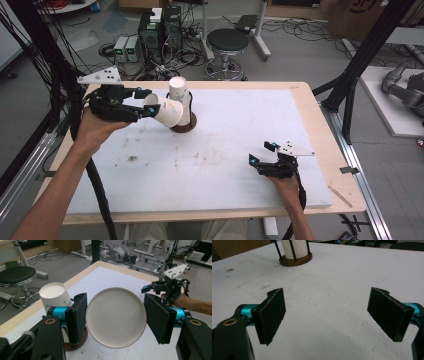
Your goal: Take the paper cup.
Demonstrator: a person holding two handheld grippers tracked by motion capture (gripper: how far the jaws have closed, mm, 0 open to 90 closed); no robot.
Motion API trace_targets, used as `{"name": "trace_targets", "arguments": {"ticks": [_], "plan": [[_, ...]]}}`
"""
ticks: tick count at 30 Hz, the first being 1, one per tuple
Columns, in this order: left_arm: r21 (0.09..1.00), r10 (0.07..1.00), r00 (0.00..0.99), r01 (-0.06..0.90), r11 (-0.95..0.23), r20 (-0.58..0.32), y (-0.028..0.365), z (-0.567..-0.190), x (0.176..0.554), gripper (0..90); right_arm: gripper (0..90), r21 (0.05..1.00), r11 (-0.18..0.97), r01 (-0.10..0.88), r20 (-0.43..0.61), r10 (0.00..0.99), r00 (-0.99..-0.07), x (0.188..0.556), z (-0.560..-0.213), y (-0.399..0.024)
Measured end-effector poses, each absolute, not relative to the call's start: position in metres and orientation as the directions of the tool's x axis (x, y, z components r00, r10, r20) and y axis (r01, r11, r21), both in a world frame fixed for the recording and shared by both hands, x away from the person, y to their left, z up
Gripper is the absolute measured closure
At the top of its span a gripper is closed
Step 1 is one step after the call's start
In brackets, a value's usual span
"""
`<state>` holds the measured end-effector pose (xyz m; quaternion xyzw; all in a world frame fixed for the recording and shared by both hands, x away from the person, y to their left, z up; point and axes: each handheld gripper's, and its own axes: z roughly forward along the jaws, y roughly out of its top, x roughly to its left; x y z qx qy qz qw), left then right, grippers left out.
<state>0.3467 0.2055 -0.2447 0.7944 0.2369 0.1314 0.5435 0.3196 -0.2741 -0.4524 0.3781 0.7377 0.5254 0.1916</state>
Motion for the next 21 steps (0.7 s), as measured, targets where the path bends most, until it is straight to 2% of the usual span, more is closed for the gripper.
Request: {"name": "trace_targets", "arguments": {"ticks": [13, 21], "plan": [[0.949, 0.474, 0.878, 0.206, -0.238, -0.072, 0.221, -0.288, 0.329, 37.4, 15.5, 0.918, 0.165, 0.36, 0.115, 0.759, -0.64, 0.319, -0.452, -0.274], [0.961, 0.434, 0.9, 0.156, -0.227, -0.044, 0.226, -0.309, 0.319, 37.4, 15.5, 0.92, 0.17, 0.354, 0.107, 0.76, -0.642, 0.319, -0.452, -0.273]]}}
